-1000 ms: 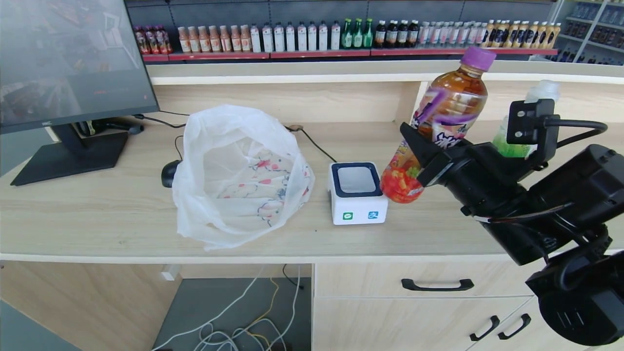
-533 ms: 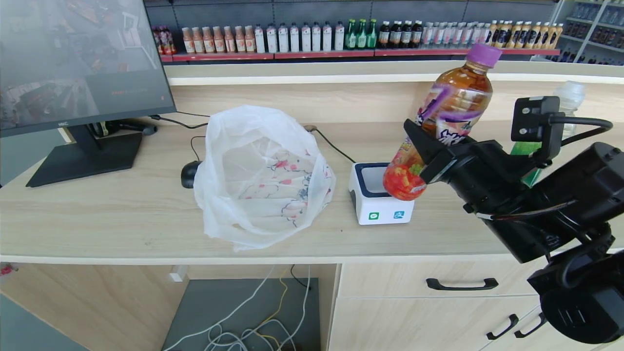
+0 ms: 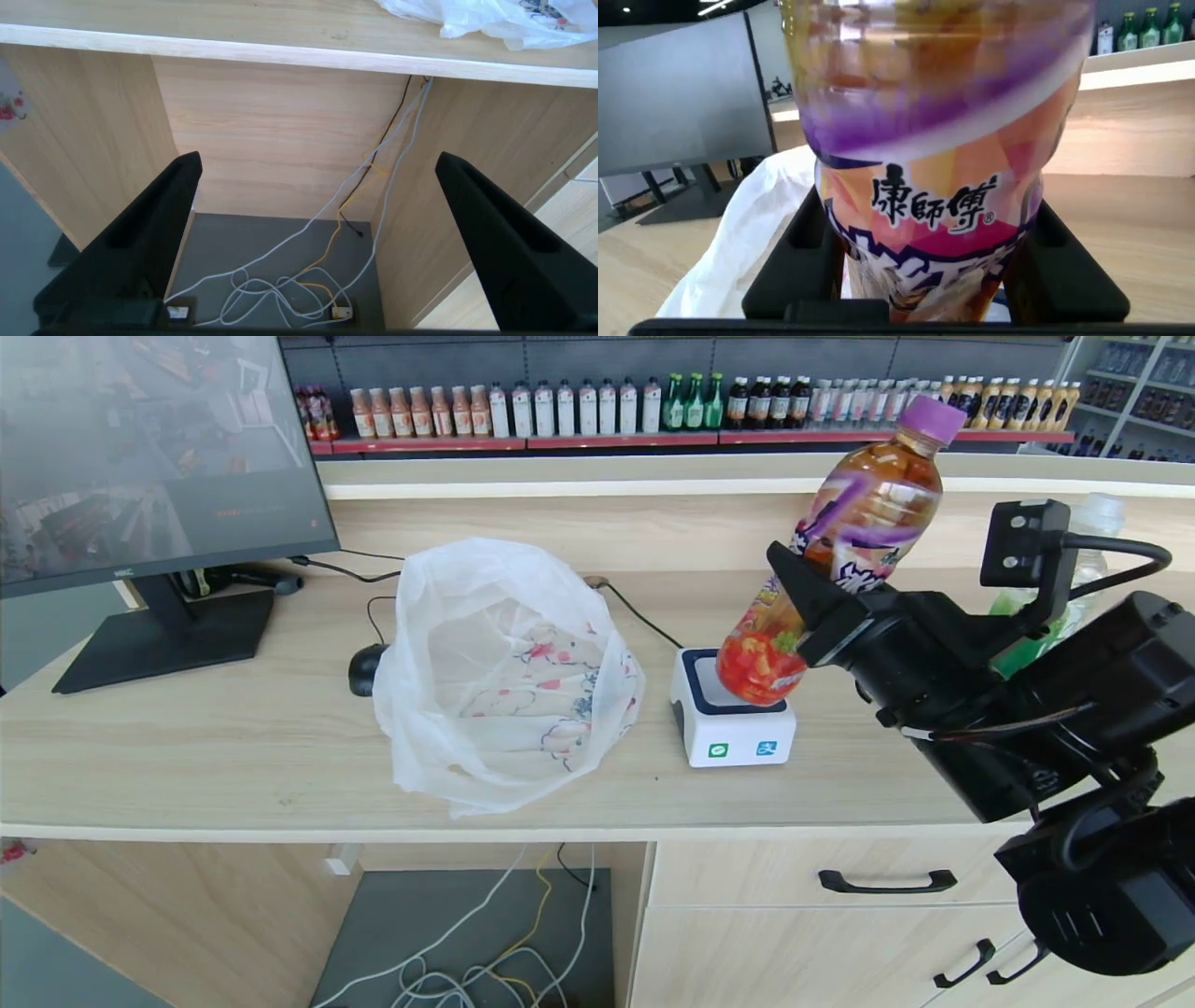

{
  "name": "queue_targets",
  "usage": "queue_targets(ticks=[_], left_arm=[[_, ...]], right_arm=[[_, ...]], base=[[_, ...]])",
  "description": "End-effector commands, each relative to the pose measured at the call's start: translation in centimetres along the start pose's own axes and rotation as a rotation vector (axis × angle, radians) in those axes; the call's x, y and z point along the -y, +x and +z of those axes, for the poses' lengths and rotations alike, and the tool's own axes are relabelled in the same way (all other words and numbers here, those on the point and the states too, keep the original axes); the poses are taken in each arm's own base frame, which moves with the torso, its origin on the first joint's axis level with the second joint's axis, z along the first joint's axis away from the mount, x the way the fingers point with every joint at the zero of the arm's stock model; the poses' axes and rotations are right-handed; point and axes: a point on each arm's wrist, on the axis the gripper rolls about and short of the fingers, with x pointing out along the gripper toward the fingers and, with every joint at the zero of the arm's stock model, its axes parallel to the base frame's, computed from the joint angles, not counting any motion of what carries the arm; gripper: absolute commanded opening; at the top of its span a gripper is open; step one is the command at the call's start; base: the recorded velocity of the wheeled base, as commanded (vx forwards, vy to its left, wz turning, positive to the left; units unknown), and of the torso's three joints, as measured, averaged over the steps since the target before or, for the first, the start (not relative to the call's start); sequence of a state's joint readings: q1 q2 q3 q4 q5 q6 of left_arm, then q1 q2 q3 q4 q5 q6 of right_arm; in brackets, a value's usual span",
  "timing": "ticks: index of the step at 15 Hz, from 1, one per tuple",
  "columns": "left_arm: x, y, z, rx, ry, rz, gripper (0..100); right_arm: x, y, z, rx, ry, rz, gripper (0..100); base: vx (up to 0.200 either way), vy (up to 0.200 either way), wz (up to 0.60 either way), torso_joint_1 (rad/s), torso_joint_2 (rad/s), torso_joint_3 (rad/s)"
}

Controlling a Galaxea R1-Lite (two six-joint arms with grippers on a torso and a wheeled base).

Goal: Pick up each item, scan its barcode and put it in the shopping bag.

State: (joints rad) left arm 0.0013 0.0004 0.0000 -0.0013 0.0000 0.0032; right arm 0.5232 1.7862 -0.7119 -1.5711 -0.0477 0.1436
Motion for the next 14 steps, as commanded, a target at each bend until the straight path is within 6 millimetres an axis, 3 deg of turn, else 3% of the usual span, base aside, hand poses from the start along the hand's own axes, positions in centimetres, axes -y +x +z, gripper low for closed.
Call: queue_targets(ticks=[1,5,14], left_arm=[[0.0,0.0,0.0,0.001,0.0,0.0,100],[0.0,0.0,0.0,0.001,0.0,0.0,100],[0.0,0.0,0.0,0.001,0.0,0.0,100]], right_arm=[[0.0,0.1,-0.2,-0.003,0.02,0.001,0],[-1.9,1.3,0.2,0.008,0.275,-0.052,0],[-2.7,3.5,0.3,-0.051,0.716,-0.218,0]], base=[[0.0,0.0,0.0,0.0,0.0,0.0],[0.0,0.0,0.0,0.0,0.0,0.0],[0.0,0.0,0.0,0.0,0.0,0.0]])
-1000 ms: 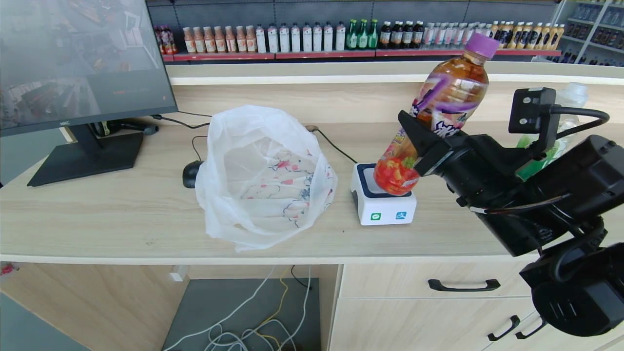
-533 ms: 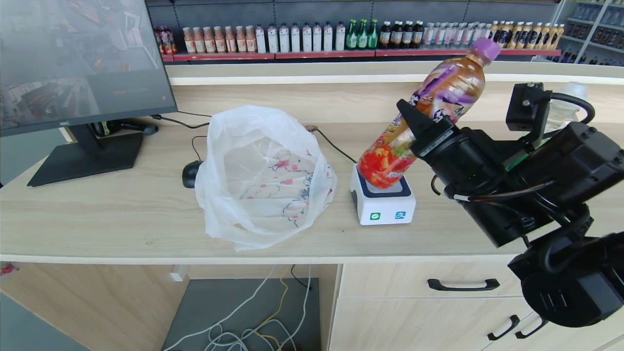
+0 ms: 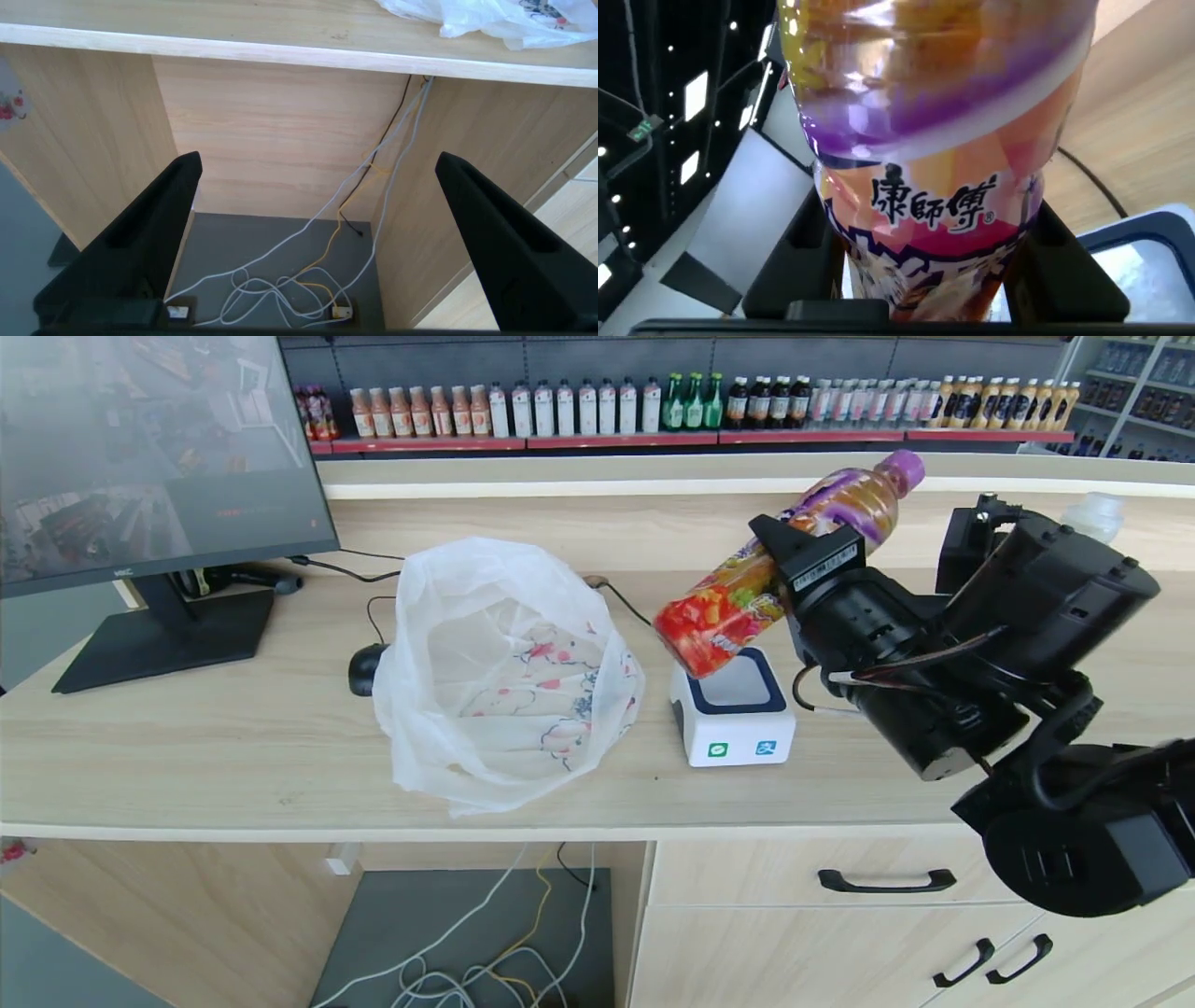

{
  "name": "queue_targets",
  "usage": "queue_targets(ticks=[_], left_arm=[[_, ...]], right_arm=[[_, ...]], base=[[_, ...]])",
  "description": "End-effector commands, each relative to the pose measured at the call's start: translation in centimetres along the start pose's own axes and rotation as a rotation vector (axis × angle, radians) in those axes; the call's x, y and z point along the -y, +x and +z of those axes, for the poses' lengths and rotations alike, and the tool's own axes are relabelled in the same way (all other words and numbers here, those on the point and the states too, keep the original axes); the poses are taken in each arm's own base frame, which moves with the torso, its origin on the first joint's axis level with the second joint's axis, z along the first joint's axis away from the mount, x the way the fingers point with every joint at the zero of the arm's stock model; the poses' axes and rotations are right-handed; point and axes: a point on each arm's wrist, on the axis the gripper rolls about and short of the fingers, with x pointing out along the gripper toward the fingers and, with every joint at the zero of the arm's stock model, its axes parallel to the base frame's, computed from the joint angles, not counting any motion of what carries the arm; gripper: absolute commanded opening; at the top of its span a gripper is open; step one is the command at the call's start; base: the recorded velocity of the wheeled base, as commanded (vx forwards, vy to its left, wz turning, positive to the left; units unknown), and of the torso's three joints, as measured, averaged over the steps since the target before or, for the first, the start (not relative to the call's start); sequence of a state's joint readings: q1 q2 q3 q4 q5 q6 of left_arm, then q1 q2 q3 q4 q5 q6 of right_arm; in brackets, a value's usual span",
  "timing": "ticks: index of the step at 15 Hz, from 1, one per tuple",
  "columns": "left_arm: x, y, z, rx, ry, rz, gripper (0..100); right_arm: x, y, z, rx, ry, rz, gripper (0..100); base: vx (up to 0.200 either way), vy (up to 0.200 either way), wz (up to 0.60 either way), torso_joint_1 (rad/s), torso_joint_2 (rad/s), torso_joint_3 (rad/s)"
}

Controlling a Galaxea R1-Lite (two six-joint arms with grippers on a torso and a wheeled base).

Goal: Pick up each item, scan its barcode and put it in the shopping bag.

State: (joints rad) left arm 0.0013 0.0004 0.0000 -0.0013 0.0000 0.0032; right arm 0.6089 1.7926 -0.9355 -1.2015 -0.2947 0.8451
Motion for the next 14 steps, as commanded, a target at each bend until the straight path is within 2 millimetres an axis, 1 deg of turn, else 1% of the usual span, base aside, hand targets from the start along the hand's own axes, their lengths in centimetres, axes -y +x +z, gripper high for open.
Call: queue_targets(ticks=[1,3,6,8,11,14], left_arm=[[0.0,0.0,0.0,0.001,0.0,0.002,100],[0.0,0.0,0.0,0.001,0.0,0.002,100],[0.0,0.0,0.0,0.001,0.0,0.0,100],[0.0,0.0,0.0,0.001,0.0,0.0,100],[0.0,0.0,0.0,0.001,0.0,0.0,100],[0.0,0.0,0.0,0.001,0.0,0.002,100]], right_arm=[[-0.3,0.1,0.0,-0.004,0.086,0.002,0],[0.2,-0.1,-0.3,-0.016,0.155,-0.021,0],[1.4,-1.0,-1.0,-0.039,0.314,-0.071,0],[1.9,-1.2,-1.2,-0.045,0.36,-0.092,0],[3.0,-1.0,-1.1,-0.032,0.412,-0.122,0],[4.9,0.0,-0.9,-0.001,0.406,-0.163,0]], base=[[0.0,0.0,0.0,0.0,0.0,0.0],[0.0,0.0,0.0,0.0,0.0,0.0],[0.0,0.0,0.0,0.0,0.0,0.0],[0.0,0.0,0.0,0.0,0.0,0.0],[0.0,0.0,0.0,0.0,0.0,0.0],[0.0,0.0,0.0,0.0,0.0,0.0]])
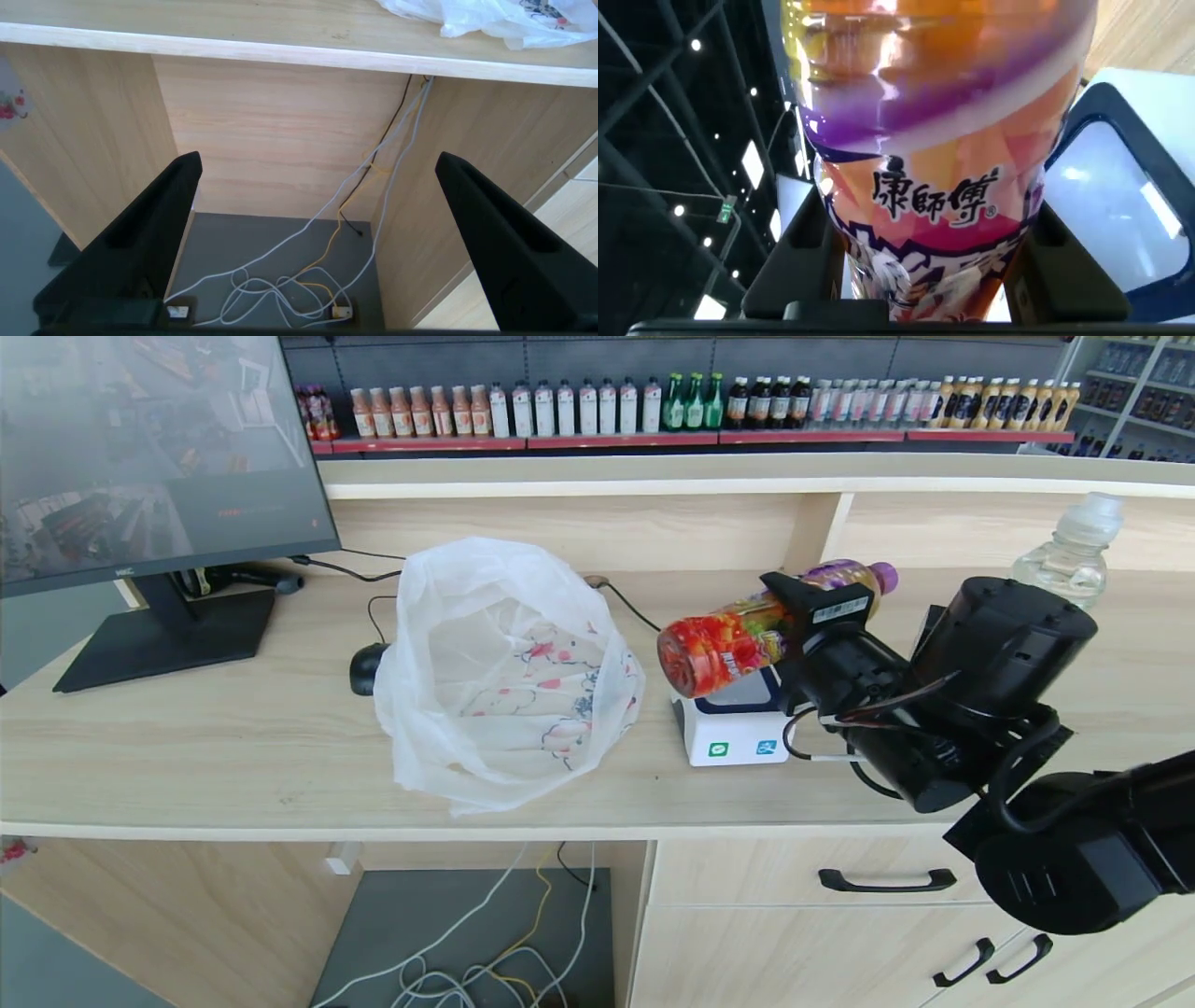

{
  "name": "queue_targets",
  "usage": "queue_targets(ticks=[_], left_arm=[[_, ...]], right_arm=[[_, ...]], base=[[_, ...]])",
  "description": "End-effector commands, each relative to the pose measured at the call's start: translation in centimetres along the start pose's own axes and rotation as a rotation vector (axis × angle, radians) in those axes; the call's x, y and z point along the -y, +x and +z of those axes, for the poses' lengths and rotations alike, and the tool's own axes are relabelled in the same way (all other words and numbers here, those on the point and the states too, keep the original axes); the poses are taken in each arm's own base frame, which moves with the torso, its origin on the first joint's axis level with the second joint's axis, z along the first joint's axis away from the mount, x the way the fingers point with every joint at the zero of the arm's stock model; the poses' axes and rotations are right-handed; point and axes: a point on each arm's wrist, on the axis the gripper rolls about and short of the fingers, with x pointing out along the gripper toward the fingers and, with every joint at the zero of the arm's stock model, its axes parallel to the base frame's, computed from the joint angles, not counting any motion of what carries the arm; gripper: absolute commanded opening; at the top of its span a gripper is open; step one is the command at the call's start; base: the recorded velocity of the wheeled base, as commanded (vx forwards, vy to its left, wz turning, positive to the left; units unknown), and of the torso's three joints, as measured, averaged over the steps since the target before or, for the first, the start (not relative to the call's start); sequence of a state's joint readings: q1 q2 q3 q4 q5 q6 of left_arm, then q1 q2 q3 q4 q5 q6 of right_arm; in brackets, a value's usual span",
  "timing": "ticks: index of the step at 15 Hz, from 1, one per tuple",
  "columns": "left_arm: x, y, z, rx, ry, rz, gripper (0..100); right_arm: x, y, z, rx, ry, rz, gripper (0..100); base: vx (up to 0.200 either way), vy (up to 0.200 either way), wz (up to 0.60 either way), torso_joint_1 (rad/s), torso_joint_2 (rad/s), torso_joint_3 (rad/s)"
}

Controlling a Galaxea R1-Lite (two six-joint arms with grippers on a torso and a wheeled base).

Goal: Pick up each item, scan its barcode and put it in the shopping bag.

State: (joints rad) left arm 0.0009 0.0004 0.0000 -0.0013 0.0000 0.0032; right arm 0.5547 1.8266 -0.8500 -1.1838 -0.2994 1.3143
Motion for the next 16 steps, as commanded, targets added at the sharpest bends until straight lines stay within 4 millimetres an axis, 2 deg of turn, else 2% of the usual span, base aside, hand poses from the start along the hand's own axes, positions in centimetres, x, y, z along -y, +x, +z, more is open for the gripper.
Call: queue_targets(ticks=[1,4,16], left_arm=[[0.0,0.0,0.0,0.001,0.0,0.002,100],[0.0,0.0,0.0,0.001,0.0,0.002,100],[0.0,0.0,0.0,0.001,0.0,0.001,100]], right_arm=[[1.2,0.9,0.6,0.025,-0.003,-0.026,0],[1.9,1.4,1.4,0.048,0.003,-0.039,0],[2.4,1.5,1.3,0.052,0.031,-0.054,0]], base=[[0.0,0.0,0.0,0.0,0.0,0.0],[0.0,0.0,0.0,0.0,0.0,0.0],[0.0,0.0,0.0,0.0,0.0,0.0]])
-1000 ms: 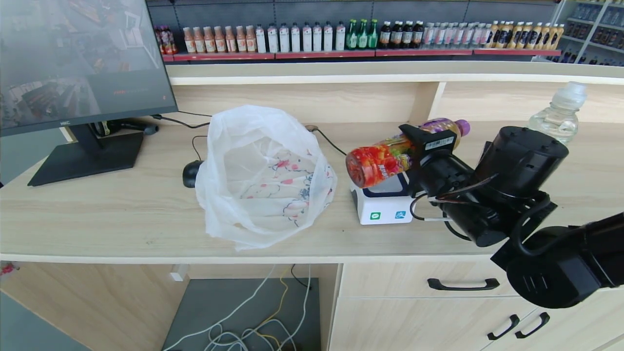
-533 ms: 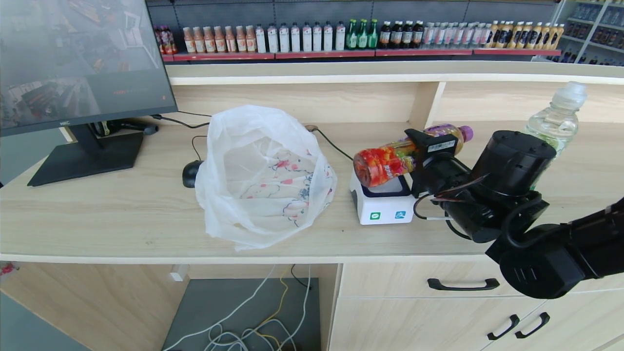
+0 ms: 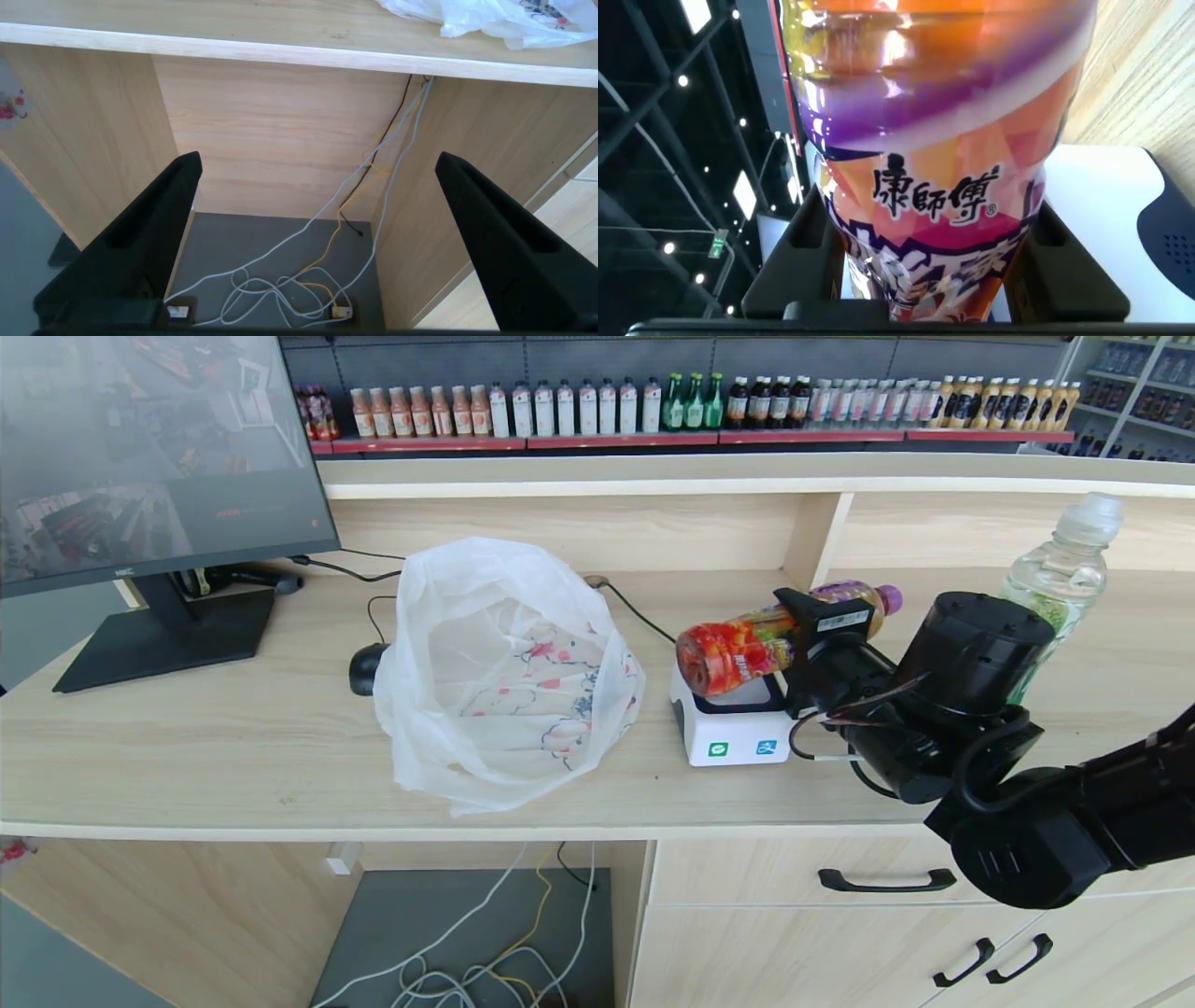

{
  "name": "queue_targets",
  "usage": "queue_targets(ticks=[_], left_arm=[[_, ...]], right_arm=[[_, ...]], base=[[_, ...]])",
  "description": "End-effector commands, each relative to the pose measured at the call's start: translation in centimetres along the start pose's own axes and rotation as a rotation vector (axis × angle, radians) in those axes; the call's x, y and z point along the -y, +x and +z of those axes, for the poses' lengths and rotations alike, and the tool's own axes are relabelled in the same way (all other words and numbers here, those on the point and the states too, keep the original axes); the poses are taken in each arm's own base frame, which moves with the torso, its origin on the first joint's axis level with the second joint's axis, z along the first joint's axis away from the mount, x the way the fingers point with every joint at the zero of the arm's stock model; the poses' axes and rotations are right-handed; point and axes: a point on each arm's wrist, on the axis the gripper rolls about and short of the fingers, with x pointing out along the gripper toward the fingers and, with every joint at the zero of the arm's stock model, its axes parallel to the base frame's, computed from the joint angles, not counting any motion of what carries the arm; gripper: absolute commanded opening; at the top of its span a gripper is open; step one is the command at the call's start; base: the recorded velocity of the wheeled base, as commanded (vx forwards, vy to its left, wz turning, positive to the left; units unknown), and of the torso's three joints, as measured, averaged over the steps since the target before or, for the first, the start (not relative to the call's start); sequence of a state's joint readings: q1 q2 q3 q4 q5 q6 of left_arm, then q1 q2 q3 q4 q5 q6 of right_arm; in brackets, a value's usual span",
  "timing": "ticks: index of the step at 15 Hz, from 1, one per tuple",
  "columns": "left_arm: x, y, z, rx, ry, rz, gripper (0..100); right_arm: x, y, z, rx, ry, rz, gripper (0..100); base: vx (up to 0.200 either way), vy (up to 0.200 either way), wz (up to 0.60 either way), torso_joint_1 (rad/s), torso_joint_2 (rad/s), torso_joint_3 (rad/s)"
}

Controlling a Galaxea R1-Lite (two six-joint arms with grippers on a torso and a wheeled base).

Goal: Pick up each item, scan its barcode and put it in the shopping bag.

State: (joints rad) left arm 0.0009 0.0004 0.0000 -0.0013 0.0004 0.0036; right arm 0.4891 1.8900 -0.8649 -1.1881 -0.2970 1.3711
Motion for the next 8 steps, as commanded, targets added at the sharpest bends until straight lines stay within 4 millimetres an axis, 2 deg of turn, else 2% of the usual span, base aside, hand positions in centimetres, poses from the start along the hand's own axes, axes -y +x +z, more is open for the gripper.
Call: queue_targets(ticks=[1,5,8], left_arm=[[0.0,0.0,0.0,0.001,-0.001,0.002,100],[0.0,0.0,0.0,0.001,-0.001,0.0,100],[0.0,0.0,0.0,0.001,-0.001,0.002,100]], right_arm=[[0.0,0.1,0.0,0.0,-0.002,0.0,0],[0.3,0.2,1.2,0.031,-0.006,-0.008,0],[0.1,0.3,1.3,0.033,-0.004,-0.001,0]], base=[[0.0,0.0,0.0,0.0,0.0,0.0],[0.0,0.0,0.0,0.0,0.0,0.0],[0.0,0.0,0.0,0.0,0.0,0.0]])
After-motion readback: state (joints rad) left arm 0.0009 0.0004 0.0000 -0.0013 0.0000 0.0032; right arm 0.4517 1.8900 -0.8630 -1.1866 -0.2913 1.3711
